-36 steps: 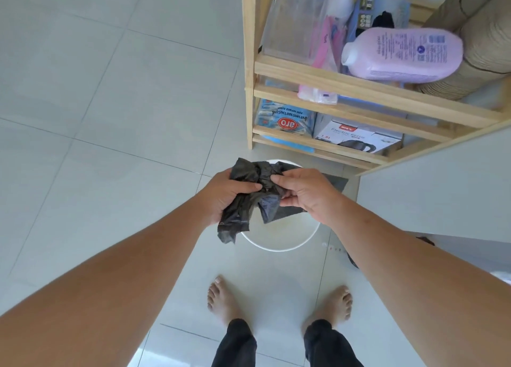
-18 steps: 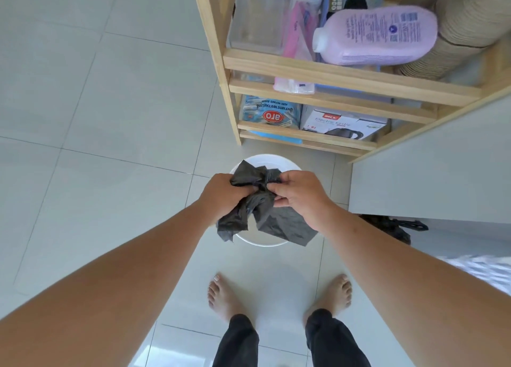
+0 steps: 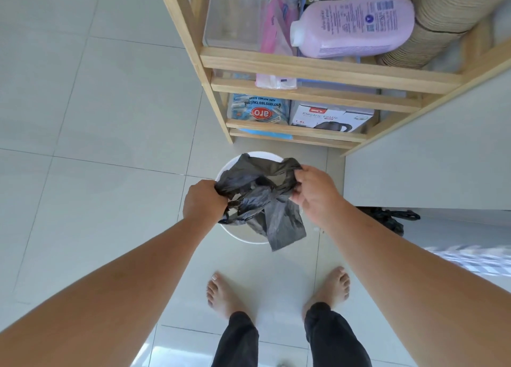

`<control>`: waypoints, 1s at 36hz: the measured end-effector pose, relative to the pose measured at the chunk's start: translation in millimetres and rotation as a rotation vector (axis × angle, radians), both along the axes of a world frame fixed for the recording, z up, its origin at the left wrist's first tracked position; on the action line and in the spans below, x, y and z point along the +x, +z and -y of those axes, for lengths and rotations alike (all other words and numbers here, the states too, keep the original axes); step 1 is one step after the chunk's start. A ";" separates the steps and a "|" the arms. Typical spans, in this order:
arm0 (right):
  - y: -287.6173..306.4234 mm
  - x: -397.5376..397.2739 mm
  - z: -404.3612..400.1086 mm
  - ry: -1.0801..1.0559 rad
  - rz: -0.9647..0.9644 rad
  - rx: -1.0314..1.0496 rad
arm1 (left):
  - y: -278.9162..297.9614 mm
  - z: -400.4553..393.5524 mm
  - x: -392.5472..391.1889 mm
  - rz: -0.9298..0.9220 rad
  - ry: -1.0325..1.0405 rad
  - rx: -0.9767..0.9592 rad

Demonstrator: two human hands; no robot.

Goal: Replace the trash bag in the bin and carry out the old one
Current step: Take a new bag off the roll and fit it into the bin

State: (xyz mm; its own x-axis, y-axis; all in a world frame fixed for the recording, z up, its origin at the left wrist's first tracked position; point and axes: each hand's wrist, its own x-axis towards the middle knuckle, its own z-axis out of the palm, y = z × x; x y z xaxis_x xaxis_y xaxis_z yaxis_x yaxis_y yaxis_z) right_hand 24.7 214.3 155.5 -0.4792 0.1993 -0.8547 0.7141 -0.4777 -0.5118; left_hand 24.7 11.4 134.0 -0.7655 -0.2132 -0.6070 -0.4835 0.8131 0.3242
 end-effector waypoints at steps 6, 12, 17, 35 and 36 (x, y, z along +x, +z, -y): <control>-10.1 -4.6 -8.1 0.043 0.022 0.215 | 1.5 13.5 -6.5 0.185 0.601 0.546; -10.2 -1.1 -35.5 0.229 0.060 0.353 | 13.4 36.4 -4.6 0.400 0.572 0.990; -10.5 -0.9 -35.1 0.290 0.054 0.228 | 22.4 43.0 -6.8 0.733 0.413 0.923; 10.1 -10.8 -0.6 0.510 -0.091 0.045 | 28.4 4.3 -26.9 0.110 0.668 0.873; 11.3 -10.3 -0.9 0.527 -0.089 0.046 | 25.4 5.3 -29.0 0.097 0.701 0.862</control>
State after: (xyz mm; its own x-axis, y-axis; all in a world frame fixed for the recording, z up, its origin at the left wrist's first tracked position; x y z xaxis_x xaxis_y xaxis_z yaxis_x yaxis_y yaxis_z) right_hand 14.3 215.2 166.8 -0.5944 -0.0513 -0.8025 0.8042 -0.0422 -0.5929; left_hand -4.3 6.1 159.4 -0.5822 -0.0577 -0.8110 -0.8013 -0.1284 0.5844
